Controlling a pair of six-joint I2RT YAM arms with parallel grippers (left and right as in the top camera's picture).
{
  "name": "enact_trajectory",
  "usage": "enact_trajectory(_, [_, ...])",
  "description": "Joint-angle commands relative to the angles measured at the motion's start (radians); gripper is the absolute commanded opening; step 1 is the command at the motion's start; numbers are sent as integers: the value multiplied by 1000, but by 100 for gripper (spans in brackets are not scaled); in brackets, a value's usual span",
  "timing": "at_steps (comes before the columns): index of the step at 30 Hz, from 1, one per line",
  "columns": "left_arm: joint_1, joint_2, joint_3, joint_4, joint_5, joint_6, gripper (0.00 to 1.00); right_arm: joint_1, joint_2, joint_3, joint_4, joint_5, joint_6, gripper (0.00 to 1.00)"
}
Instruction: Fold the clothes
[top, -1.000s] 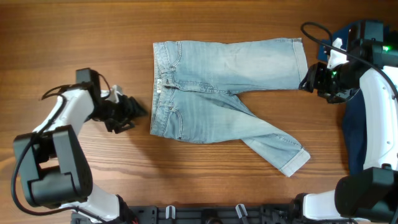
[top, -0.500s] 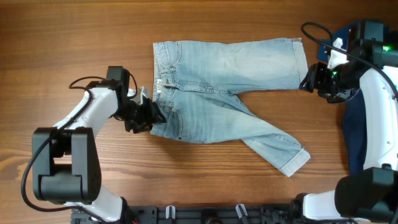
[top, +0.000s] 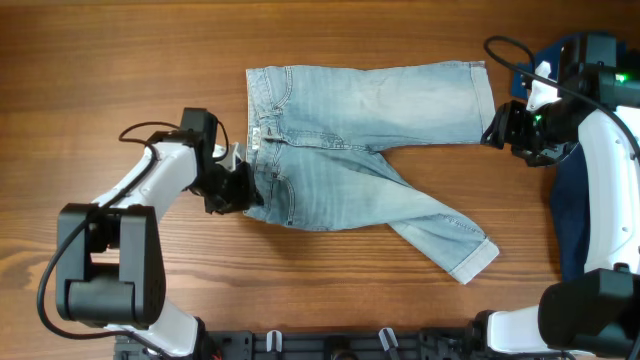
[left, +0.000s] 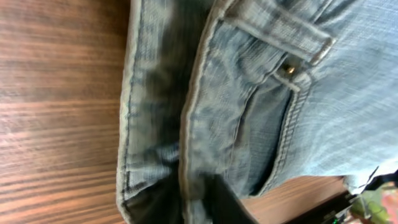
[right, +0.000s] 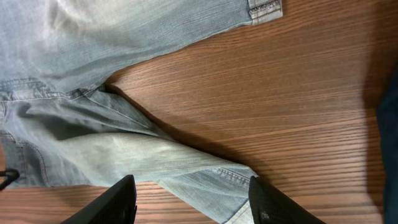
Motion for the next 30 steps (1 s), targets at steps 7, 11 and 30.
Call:
enact_trajectory(7, [72, -9, -14, 63, -221, -134, 4, 3, -20, -22, -16, 20, 5, 55])
enact_trajectory(11, [150, -9, -14, 102, -230, -181, 5, 3, -20, -85, 7, 6, 23, 55])
enact_trajectory(30, [232, -10, -14, 195, -184, -208, 85, 13, -20, -517, 142, -239, 93, 55])
